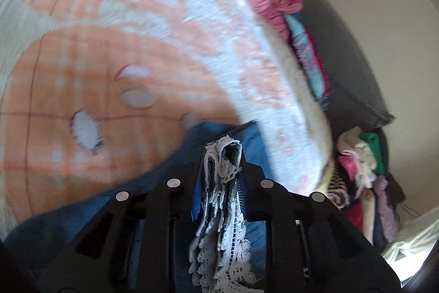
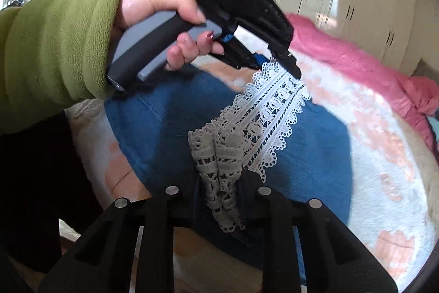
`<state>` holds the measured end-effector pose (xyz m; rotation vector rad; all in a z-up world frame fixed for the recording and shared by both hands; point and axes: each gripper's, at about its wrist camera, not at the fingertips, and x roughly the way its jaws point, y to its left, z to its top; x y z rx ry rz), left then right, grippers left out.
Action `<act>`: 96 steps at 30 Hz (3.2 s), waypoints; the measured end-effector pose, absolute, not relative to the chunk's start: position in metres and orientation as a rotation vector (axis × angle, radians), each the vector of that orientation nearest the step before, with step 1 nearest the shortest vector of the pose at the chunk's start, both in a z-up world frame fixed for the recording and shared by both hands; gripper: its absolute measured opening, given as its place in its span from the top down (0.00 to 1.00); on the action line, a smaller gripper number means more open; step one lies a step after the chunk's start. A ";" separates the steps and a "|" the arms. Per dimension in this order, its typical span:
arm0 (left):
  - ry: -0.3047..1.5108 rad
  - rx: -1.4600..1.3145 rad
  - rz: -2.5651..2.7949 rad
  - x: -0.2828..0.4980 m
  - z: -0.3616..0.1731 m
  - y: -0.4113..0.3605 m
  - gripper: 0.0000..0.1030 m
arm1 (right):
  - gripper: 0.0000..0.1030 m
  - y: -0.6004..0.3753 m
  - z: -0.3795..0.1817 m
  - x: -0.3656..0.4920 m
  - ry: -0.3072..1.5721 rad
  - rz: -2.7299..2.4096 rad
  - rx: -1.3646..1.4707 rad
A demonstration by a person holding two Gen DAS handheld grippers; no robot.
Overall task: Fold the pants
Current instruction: 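Lift the lace-trimmed leg with both tools and fold it over the other leg, then lay the folded leg down and release it from both tools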
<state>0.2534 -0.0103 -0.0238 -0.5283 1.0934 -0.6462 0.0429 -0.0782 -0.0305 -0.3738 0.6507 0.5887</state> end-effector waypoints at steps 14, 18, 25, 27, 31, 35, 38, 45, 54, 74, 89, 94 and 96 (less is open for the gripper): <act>1.096 -0.507 -0.576 0.254 -0.035 -0.001 0.73 | 0.51 -0.072 -0.023 0.013 0.659 0.733 -0.338; 1.059 -0.492 -0.559 0.250 -0.023 0.004 0.63 | 0.43 -0.078 -0.020 0.010 0.682 0.779 -0.324; 0.963 -0.444 -0.491 0.232 0.007 0.020 0.55 | 0.42 -0.096 -0.010 0.010 0.701 0.826 -0.176; 0.936 -0.436 -0.475 0.224 0.016 0.024 0.51 | 0.41 -0.106 -0.005 0.012 0.683 0.820 -0.139; 0.903 -0.435 -0.453 0.206 0.027 0.032 0.43 | 0.33 -0.129 0.002 0.020 0.662 0.782 -0.068; 0.871 -0.428 -0.439 0.182 0.037 0.037 0.39 | 0.30 -0.149 0.005 0.028 0.644 0.728 -0.032; 0.850 -0.426 -0.438 0.165 0.042 0.038 0.39 | 0.30 -0.165 0.005 0.031 0.652 0.679 0.012; 0.843 -0.411 -0.430 0.127 0.037 0.026 0.38 | 0.30 -0.207 -0.003 0.044 0.711 0.507 0.121; 0.922 -0.429 -0.433 0.078 0.006 0.007 0.38 | 0.30 -0.216 -0.021 0.061 0.777 0.370 0.115; 1.002 -0.150 -0.385 0.049 -0.026 -0.051 0.86 | 0.30 -0.208 -0.039 0.061 0.852 0.290 -0.038; 0.990 -0.227 -0.380 0.040 -0.028 -0.034 0.64 | 0.22 -0.216 -0.037 0.062 0.856 0.320 0.041; 0.952 -0.201 -0.353 0.026 -0.016 -0.028 0.51 | 0.22 -0.212 -0.025 0.056 0.791 0.336 0.036; 0.934 -0.187 -0.338 0.023 -0.010 -0.023 0.45 | 0.19 -0.211 -0.021 0.056 0.777 0.346 0.045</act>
